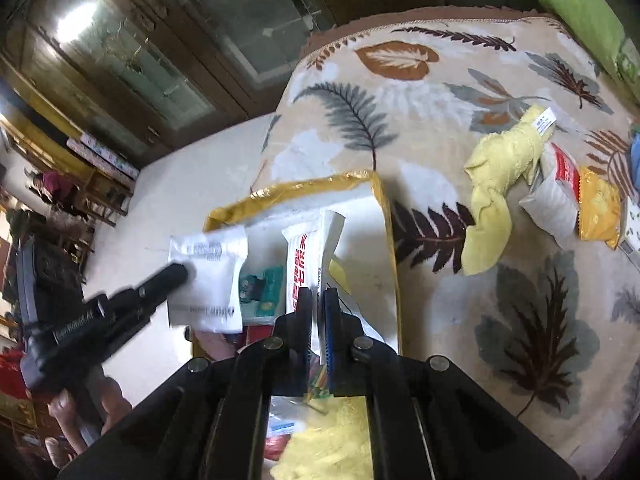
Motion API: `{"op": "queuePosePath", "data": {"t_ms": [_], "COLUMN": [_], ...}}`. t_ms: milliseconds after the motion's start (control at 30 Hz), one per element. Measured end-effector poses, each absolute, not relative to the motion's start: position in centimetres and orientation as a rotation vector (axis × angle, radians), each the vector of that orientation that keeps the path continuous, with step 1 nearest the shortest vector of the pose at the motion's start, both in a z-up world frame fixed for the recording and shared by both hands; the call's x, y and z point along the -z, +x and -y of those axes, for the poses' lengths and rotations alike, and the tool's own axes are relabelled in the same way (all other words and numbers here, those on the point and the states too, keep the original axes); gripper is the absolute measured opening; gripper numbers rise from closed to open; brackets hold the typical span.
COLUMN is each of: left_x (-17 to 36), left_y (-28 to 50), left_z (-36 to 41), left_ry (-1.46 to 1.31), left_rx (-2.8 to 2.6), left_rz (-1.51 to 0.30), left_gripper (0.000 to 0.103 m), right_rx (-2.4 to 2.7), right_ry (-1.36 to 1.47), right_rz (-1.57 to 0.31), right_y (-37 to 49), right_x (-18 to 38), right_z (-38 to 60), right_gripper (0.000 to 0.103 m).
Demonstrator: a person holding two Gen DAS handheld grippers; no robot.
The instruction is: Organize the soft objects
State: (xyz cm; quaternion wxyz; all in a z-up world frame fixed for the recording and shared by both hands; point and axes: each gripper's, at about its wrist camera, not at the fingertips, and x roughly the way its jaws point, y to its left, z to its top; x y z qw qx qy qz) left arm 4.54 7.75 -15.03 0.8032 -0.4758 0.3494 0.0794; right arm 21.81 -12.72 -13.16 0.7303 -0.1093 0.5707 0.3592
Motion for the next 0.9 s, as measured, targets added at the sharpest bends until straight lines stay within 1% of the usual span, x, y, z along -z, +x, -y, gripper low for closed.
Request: {"op": "queuePosePath", "data": {"t_ms": [100,233,367,433,467,500,533,600,667,767,800,900], "left_x": [16.6,18.6,19.0,19.1,18.9,18.6,18.3,17.6,16.9,15.9,15.3,13.2], "left_y": [4.9,4.9,4.6,4.5,4.3,4.1,3.9,3.5,3.1,2.8,2.6,2.7], "left_z": [-7.6,-7.3,-7.9,-8.1,-8.1,-8.0,-7.9,-7.6,-7.1,-6.3,-5.9,-4.6], "left_ry": [-0.992,-0.980,-1.039,-1.071,-1.076,-1.075,-1.071,-1.052,-1.008,-0.974,-0.963,-0.915], "left_rx": [-0.209,-0.251,-0.214,-0.188,-0.181,-0.177,-0.170,-0.159,-0.185,-0.205,-0.197,-0.171], "left_rz": [-0.763,-0.797,-0.773,-0.757,-0.738,-0.726,-0.708,-0.676,-0.677,-0.678,-0.662,-0.647], "left_gripper": [0.008,0.010,0.012,0.026,0.029,0.038,0.050,0.058,0.058,0.058,0.058,0.058], "right_rx": [-0.762,-0.756,-0.763,-0.756,-0.752,-0.748,-0.747,-0.749,-0.767,-0.792,-0.797,-0.799], "right_ry": [-0.294,-0.261,-0.186,-0.171,-0.172,-0.171,-0.164,-0.135,-0.100,-0.059,-0.042,0.034], "right_rz": [-1.253,-1.309,-1.344,-1.351,-1.351,-1.352,-1.356,-1.368,-1.369,-1.323,-1.296,-1.140], "right_y": [21.6,22.3,23.1,23.2,23.3,23.3,23.4,23.7,23.8,23.9,23.9,23.8], "right_x": [13.9,14.9,15.0,14.8,14.6,14.4,14.2,14.0,13.4,12.3,11.8,8.6], "right_z": [12.5,12.9,13.6,13.8,13.8,13.9,14.1,14.3,14.6,14.9,15.1,16.9], "right_gripper": [0.008,0.008,0.009,0.010,0.011,0.012,0.012,0.012,0.012,0.012,0.012,0.012]}}
